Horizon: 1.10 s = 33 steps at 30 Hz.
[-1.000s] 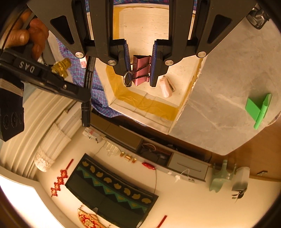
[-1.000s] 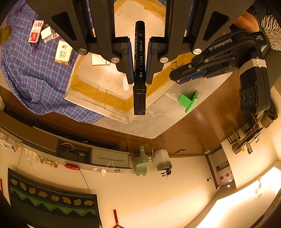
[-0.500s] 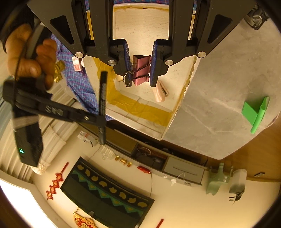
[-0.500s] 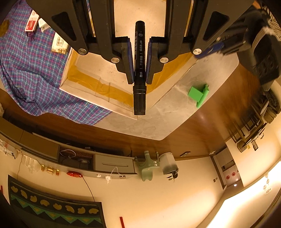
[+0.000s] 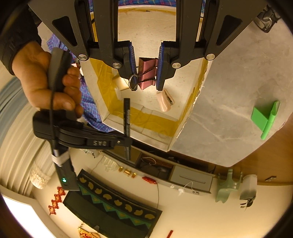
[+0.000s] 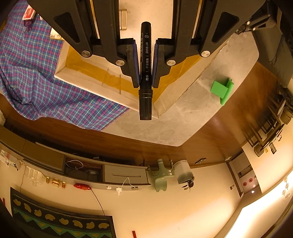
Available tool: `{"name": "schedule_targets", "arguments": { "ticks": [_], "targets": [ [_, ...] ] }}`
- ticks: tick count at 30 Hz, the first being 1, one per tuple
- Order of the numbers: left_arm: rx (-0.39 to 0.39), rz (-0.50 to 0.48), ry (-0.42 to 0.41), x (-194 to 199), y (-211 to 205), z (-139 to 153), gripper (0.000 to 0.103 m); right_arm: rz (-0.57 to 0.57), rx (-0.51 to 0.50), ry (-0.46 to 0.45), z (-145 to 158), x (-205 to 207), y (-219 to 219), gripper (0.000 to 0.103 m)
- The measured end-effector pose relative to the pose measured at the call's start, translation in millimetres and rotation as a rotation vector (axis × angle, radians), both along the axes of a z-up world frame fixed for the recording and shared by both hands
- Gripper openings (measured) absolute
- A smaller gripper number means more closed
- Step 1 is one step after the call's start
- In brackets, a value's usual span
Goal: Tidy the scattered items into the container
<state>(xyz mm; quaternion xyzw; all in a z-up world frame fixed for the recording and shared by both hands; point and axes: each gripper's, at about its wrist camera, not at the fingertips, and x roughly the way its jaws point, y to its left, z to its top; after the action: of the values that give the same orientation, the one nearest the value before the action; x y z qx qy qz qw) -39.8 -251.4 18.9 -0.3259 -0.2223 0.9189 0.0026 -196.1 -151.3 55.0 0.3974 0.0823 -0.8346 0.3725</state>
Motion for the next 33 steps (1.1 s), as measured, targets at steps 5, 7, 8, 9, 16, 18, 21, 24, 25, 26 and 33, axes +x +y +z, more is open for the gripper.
{"name": "schedule_targets", "arguments": {
  "ticks": [5, 7, 8, 9, 16, 18, 21, 24, 25, 26, 33],
  "targets": [
    [-0.003, -0.012, -0.008, -1.6, 3.1, -1.0, 0.021, -0.001, 0.027, 0.015, -11.6, -6.5, -8.2, 0.015],
    [-0.003, -0.014, -0.010, -2.1, 3.5, -1.4, 0.021, -0.005, 0.045, 0.020, -17.3, -9.1, -10.0, 0.015],
    [-0.003, -0.013, -0.011, -2.2, 2.9, -1.6, 0.021, -0.008, 0.050, 0.022, -18.9, -10.3, -10.0, 0.015],
    [-0.001, -0.012, -0.011, -2.3, 2.3, -1.7, 0.021, -0.010, 0.058, 0.023, -21.2, -11.4, -10.5, 0.015],
    [0.061, 0.010, -0.018, -3.9, -6.0, -4.8, 0.033, -0.009, 0.074, -0.031, -32.7, -11.4, -7.9, 0.021],
    [0.084, 0.025, -0.024, -3.7, -10.5, -7.3, 0.033, -0.008, 0.079, -0.032, -31.8, -7.0, -4.8, 0.021],
    [0.104, 0.044, -0.017, -1.8, -17.1, -8.7, 0.033, -0.008, 0.074, -0.038, -28.7, -1.2, 0.7, 0.021],
    [0.118, 0.057, -0.004, 0.0, -20.9, -8.8, 0.033, -0.006, 0.071, -0.046, -25.5, 5.4, 6.5, 0.022],
    [0.121, 0.062, 0.000, 0.5, -22.1, -9.0, 0.033, -0.004, 0.072, -0.049, -25.0, 7.7, 8.1, 0.022],
    [0.123, 0.063, 0.002, 0.8, -23.3, -9.2, 0.033, -0.001, 0.072, -0.053, -24.0, 11.5, 11.4, 0.022],
    [0.085, 0.046, 0.024, -1.7, -17.3, -7.0, 0.033, -0.002, 0.034, -0.075, -13.1, 33.2, 42.4, 0.039]
  ]
}}
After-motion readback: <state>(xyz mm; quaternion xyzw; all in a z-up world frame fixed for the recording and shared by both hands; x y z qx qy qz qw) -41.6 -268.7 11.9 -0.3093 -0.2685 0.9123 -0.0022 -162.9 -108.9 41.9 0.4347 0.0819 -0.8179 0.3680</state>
